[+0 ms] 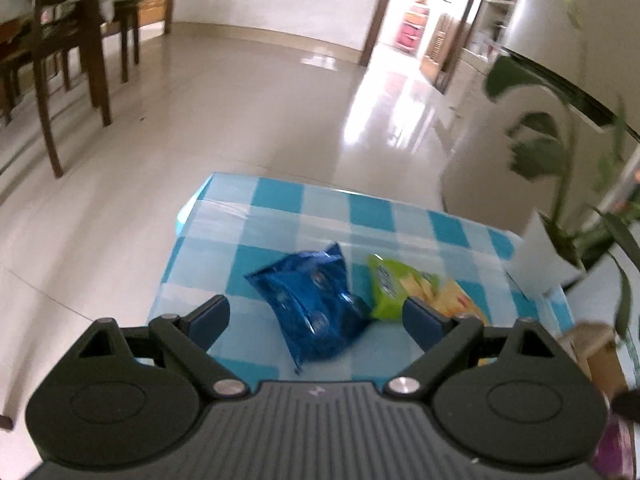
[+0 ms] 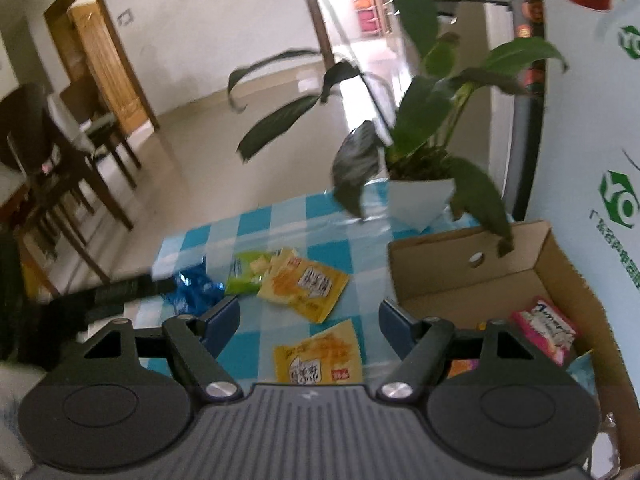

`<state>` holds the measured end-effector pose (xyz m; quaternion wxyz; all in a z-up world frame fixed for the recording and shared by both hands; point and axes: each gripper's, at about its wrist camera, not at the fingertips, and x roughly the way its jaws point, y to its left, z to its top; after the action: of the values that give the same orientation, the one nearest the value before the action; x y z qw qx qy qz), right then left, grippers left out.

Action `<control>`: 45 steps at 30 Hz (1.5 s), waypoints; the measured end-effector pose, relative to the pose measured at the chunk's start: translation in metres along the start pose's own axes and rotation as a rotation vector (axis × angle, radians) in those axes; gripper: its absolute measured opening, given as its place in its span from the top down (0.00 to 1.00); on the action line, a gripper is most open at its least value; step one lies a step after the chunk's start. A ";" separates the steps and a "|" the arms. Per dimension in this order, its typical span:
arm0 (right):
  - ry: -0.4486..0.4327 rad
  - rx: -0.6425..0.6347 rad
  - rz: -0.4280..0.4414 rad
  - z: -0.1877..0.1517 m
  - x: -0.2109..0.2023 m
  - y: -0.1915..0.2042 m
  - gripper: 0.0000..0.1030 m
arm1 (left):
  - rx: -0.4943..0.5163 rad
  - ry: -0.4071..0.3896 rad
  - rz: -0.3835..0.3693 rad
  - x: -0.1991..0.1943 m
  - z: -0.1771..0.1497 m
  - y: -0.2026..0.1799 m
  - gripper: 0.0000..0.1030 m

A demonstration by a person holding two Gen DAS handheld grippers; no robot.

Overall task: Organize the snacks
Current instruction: 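Move the left tool to the dark blue bag while the right approaches a yellow waffle pack, then close the left gripper on the dark blue bag while the right lowers onto the yellow pack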

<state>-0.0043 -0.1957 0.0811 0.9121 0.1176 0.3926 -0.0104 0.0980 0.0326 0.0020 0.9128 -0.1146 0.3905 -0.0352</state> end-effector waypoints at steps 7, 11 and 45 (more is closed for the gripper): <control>0.067 -0.061 0.007 -0.013 0.025 0.015 0.22 | -0.030 0.030 0.018 0.039 0.005 -0.003 0.10; 0.105 -0.084 -0.009 -0.022 0.041 0.020 0.22 | -0.024 0.054 0.036 0.060 0.001 -0.006 0.10; 0.264 -0.209 0.046 -0.044 0.114 0.055 0.15 | 0.041 0.130 0.028 0.060 -0.007 0.033 0.20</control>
<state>0.0492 -0.1243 -0.0189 0.8598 0.0312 0.5052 0.0670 0.1337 0.0542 -0.0530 0.8880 -0.0881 0.4497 -0.0379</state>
